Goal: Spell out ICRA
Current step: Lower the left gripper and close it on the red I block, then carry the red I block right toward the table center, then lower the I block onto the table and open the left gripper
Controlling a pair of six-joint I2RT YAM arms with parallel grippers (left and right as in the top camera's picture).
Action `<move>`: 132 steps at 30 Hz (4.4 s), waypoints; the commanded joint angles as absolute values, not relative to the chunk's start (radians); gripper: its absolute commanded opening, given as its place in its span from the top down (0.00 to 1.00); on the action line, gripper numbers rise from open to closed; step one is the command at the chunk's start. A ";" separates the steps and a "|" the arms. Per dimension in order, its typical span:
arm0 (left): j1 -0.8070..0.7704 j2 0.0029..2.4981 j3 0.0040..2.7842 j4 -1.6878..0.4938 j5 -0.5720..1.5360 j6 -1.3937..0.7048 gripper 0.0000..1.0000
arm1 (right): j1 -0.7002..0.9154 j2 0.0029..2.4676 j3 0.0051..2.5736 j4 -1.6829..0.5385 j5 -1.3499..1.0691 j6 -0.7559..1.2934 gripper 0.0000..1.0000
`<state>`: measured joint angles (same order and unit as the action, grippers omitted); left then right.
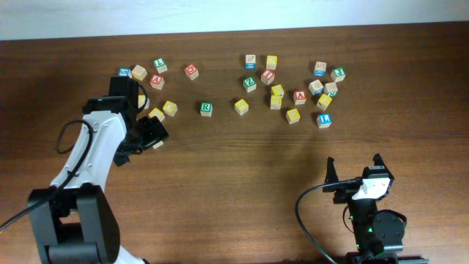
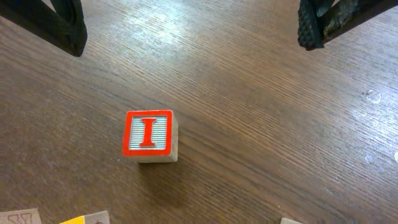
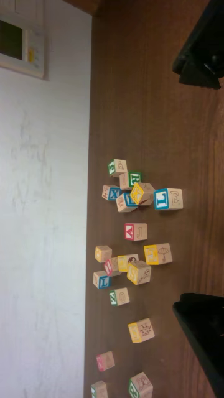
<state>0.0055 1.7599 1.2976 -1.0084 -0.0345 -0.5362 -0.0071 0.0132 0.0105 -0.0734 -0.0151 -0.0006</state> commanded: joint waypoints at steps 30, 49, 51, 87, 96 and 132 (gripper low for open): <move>-0.055 1.995 1.290 -0.775 -0.155 -0.596 0.28 | -0.014 0.008 0.006 -0.080 -0.006 -0.003 0.02; -0.055 1.995 1.290 -0.737 -0.154 -0.544 0.66 | -0.014 0.008 0.006 -0.080 -0.006 -0.003 0.02; -0.055 1.995 1.290 -0.738 -0.154 -0.544 0.67 | -0.014 0.008 0.006 -0.080 -0.006 -0.003 0.02; -0.534 1.890 1.326 -0.987 0.077 -0.512 0.75 | -0.014 0.008 0.006 -0.080 -0.006 -0.003 0.02; -0.561 1.891 1.309 -0.919 -0.068 -0.640 0.71 | -0.014 0.008 0.006 -0.080 -0.006 -0.003 0.02; -0.576 1.926 1.227 -0.781 -0.080 -0.791 0.73 | -0.014 0.008 0.006 -0.080 -0.006 -0.003 0.02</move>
<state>-0.5713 1.9148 1.2346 -0.7834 -0.0792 -0.7868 -0.0071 0.0132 0.0105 -0.0734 -0.0151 -0.0002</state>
